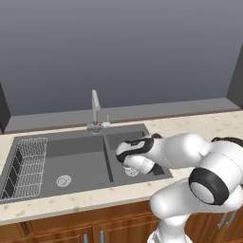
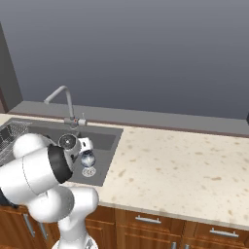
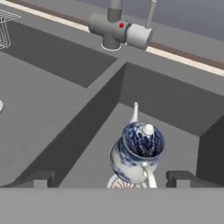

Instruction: Place the cup in the left basin and the teapot in the right basin of the sink.

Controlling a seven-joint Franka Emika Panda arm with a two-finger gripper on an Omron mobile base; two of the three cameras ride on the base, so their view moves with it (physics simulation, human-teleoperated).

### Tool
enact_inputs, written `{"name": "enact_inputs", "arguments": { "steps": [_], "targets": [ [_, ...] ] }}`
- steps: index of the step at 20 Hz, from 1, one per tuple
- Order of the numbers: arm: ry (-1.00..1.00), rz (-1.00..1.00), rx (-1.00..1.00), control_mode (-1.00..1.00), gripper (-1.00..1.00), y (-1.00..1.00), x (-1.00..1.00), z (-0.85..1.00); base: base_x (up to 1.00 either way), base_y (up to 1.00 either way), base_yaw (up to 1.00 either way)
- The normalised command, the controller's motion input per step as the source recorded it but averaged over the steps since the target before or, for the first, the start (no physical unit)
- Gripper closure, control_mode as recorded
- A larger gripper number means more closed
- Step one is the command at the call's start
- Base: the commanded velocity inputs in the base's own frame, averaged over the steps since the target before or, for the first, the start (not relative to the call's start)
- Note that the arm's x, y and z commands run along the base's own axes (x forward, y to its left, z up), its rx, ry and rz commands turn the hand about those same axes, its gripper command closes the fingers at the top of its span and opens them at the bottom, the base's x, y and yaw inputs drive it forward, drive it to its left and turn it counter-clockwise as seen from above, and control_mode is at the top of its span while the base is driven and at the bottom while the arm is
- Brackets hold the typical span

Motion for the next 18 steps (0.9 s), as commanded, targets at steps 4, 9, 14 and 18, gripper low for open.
{"name": "enact_inputs", "arguments": {
  "steps": [4, 9, 14, 18],
  "targets": [
    [-0.06, 0.0, 0.0, -1.0, -1.0, 0.0, -0.25, 0.4, 0.0, 0.0, 0.0],
    [-0.01, 0.0, 0.0, -1.0, -1.0, -0.03, -0.05, 0.42, 0.0, 0.0, 0.0],
    [0.0, 0.0, 0.0, -1.0, -1.0, -0.2, 0.0, 0.43, 0.0, 0.0, 0.0],
    [0.02, 0.0, 0.0, -1.0, -1.0, -0.29, 0.0, 0.36, 0.0, 0.0, 0.0]
  ]
}}
